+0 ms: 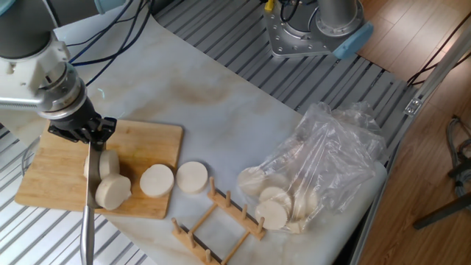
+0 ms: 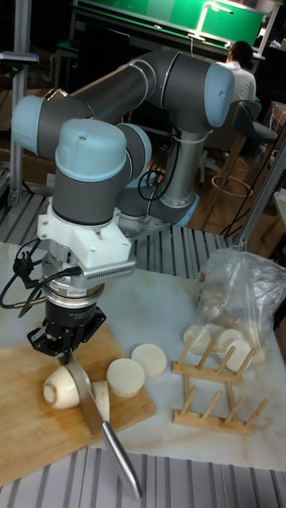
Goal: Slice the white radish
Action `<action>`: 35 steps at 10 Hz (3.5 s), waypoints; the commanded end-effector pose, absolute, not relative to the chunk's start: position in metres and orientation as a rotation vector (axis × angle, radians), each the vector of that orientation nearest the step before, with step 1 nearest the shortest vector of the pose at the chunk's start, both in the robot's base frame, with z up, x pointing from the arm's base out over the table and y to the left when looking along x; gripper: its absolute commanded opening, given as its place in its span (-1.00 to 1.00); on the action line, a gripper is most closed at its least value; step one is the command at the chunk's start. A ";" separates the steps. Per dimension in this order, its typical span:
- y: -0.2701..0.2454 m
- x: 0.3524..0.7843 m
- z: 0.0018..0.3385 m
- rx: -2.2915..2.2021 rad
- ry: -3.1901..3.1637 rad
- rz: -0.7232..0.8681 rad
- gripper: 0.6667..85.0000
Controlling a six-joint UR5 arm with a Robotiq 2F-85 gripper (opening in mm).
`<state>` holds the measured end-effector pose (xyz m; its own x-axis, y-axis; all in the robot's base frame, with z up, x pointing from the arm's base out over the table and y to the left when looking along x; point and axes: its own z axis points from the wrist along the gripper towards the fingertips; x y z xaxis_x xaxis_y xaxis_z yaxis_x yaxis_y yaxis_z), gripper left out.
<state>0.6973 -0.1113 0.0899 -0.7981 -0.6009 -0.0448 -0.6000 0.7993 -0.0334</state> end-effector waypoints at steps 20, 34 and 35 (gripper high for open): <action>-0.124 0.681 0.081 -0.967 2.941 -0.049 -0.87; -0.102 0.688 0.092 -0.971 2.959 0.122 -0.01; -0.099 0.689 0.091 -0.967 2.975 0.132 -0.03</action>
